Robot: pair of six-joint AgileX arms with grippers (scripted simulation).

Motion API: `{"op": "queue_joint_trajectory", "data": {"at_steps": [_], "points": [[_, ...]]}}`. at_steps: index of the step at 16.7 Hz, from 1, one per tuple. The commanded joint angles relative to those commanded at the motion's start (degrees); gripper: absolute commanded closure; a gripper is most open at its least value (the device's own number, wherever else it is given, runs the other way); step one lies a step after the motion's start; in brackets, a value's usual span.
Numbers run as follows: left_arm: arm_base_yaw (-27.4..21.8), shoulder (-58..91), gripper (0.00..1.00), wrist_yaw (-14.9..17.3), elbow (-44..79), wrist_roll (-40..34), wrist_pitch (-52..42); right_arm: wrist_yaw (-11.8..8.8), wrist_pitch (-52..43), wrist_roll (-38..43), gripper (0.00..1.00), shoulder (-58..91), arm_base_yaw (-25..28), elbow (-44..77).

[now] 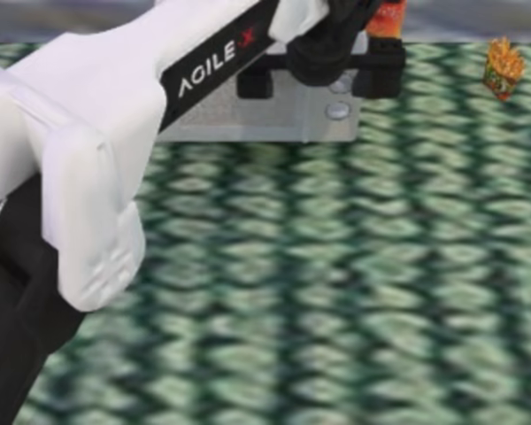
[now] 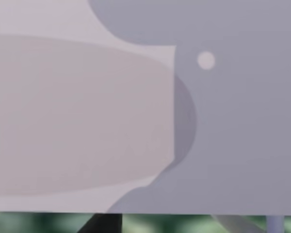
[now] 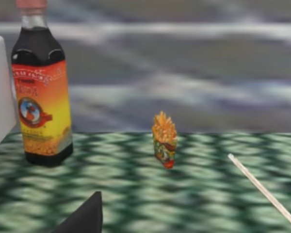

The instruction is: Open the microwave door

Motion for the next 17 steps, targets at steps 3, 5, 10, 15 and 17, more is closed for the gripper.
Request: {"op": "queue_joint_trajectory", "data": {"at_steps": [3, 5, 10, 15, 17], "points": [[0.0, 0.0, 0.53, 0.0, 0.0, 0.0, 0.0, 0.0, 0.0, 0.0, 0.00, 0.0, 0.0, 0.0], [0.0, 0.0, 0.68, 0.0, 0.0, 0.0, 0.0, 0.0, 0.0, 0.0, 0.00, 0.0, 0.0, 0.0], [0.0, 0.0, 1.00, 0.0, 0.0, 0.0, 0.0, 0.0, 0.0, 0.0, 0.00, 0.0, 0.0, 0.0], [0.0, 0.0, 1.00, 0.0, 0.0, 0.0, 0.0, 0.0, 0.0, 0.0, 0.00, 0.0, 0.0, 0.0], [0.0, 0.0, 1.00, 0.0, 0.0, 0.0, 0.0, 0.0, 0.0, 0.0, 0.00, 0.0, 0.0, 0.0]]}}
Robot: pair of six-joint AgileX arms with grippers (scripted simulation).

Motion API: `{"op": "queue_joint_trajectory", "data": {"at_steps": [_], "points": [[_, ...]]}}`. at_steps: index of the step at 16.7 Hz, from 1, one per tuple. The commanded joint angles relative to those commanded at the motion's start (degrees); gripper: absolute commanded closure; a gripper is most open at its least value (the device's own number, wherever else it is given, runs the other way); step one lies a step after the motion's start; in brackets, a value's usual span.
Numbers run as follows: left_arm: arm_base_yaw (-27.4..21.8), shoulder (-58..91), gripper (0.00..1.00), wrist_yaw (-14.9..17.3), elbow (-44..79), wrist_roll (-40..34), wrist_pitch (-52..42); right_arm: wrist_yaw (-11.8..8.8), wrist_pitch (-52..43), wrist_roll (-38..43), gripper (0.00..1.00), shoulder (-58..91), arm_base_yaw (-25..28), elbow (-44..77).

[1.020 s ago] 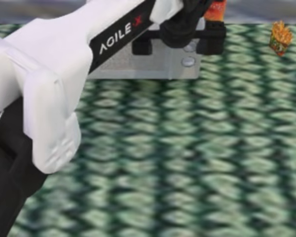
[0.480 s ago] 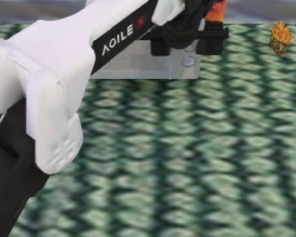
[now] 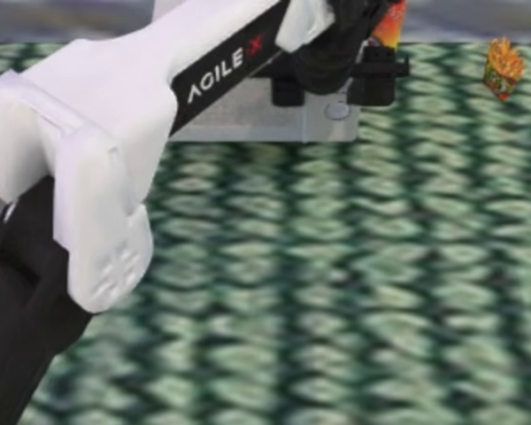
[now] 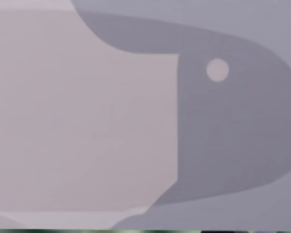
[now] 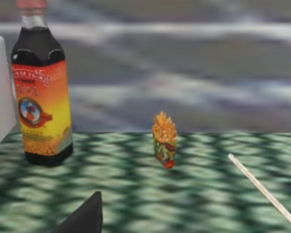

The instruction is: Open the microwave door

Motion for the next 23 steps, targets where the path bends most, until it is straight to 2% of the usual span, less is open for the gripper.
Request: {"op": "queue_joint_trajectory", "data": {"at_steps": [2, 10, 23], "points": [[-2.0, 0.0, 1.00, 1.1, -2.0, -0.5, 0.5, 0.0, 0.0, 0.0, 0.00, 0.0, 0.0, 0.0], [-1.9, -8.4, 1.00, -0.8, -15.3, -1.8, 6.2, 0.0, 0.0, 0.0, 0.00, 0.0, 0.0, 0.0], [-1.9, -8.9, 1.00, -0.9, -15.9, -1.9, 6.4, 0.0, 0.0, 0.0, 0.00, 0.0, 0.0, 0.0]]}}
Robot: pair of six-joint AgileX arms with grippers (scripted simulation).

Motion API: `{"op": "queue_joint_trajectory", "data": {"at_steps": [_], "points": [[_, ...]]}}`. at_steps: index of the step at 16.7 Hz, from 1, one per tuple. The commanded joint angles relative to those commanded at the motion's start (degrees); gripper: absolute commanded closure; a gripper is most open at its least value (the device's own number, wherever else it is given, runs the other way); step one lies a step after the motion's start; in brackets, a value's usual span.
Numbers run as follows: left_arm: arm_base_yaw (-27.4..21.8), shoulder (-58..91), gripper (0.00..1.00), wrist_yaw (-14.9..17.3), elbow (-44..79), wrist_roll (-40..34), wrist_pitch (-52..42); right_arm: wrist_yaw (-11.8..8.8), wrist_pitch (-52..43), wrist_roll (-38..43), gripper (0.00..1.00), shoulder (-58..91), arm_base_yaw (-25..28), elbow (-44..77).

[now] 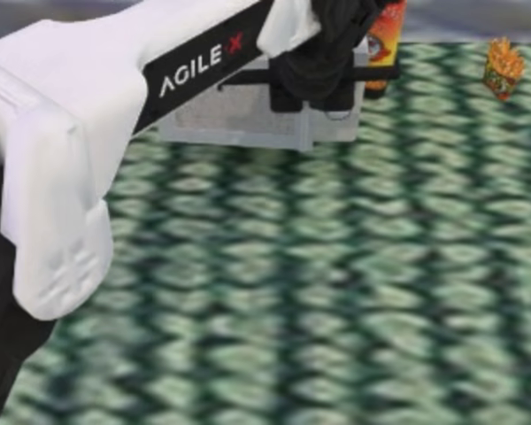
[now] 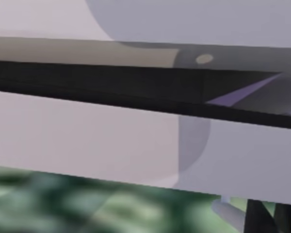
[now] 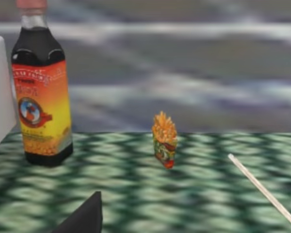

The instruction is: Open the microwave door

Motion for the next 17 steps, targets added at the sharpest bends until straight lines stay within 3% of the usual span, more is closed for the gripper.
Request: {"op": "queue_joint_trajectory", "data": {"at_steps": [17], "points": [[-0.1, -2.2, 1.00, 0.8, -4.1, 1.8, 2.3, 0.0, 0.0, 0.0, 0.00, 0.0, 0.0, 0.0]]}}
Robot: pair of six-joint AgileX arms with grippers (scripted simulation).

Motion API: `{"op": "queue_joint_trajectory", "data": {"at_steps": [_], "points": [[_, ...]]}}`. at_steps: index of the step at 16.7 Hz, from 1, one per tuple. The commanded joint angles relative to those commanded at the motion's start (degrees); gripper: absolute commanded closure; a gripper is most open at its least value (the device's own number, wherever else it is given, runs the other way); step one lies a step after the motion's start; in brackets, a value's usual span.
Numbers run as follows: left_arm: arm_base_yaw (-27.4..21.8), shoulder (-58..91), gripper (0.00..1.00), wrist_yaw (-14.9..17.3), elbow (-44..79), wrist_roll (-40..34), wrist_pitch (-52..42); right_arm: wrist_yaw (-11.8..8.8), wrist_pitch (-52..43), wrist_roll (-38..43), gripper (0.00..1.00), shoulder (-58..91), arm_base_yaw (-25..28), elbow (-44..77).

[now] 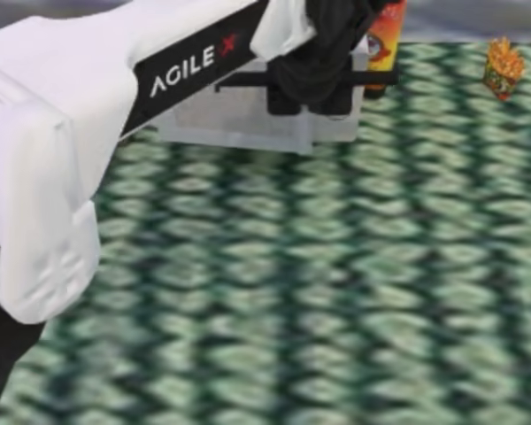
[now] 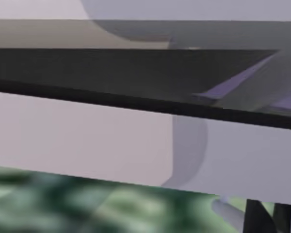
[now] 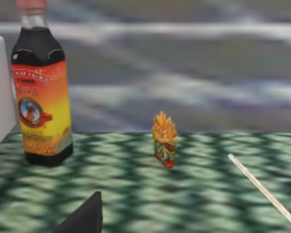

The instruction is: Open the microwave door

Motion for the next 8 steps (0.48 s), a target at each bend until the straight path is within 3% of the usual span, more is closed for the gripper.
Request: {"op": "queue_joint_trajectory", "data": {"at_steps": [8], "points": [[0.2, -4.4, 1.00, 1.3, -7.2, 3.3, 4.0, 0.0, 0.0, 0.0, 0.00, 0.0, 0.0, 0.0]]}}
